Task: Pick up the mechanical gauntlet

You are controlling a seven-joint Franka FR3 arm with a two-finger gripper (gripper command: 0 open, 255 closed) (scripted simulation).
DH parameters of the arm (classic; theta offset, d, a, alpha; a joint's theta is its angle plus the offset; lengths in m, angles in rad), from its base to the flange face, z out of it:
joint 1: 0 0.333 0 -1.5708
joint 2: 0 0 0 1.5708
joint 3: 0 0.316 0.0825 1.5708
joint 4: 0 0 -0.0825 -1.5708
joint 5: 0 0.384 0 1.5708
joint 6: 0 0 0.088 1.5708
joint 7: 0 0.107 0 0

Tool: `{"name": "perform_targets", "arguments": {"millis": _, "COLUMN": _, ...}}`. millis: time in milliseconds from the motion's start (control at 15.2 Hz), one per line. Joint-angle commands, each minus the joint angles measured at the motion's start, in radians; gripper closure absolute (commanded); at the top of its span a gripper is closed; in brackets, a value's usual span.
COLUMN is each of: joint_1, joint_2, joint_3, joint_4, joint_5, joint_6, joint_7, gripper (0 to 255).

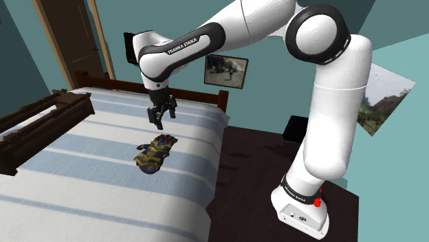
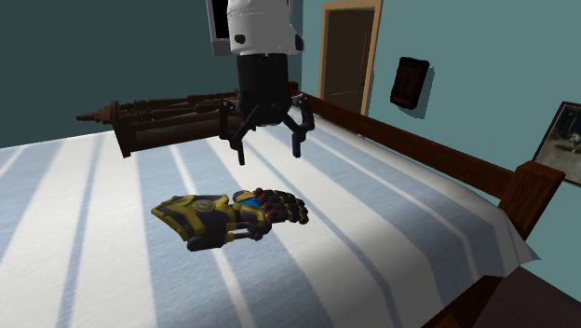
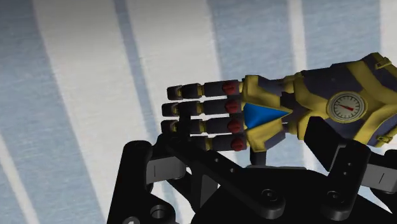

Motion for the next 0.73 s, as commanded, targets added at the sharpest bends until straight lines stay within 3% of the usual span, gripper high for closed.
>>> {"name": "perform_targets", "arguments": {"millis": 0, "joint_1": 0.016, "joint_2": 0.087, "joint_3": 0.005, "joint_4": 0.079, "joint_5": -0.018, "joint_6": -0.009, "joint_7": 0.003, "gripper": 0}}
{"name": "perform_targets", "arguments": {"millis": 528, "joint_1": 0.102, "joint_2": 0.448, "joint_3": 0.01, "joint_4": 0.468, "joint_5": -0.08, "joint_6": -0.105, "joint_7": -0.005, "gripper": 0}}
{"name": "perform_targets", "arguments": {"millis": 660, "joint_1": 0.11, "joint_2": 0.484, "joint_3": 0.008, "joint_4": 0.501, "joint_5": -0.085, "joint_6": -0.107, "joint_7": -0.007, "gripper": 0}}
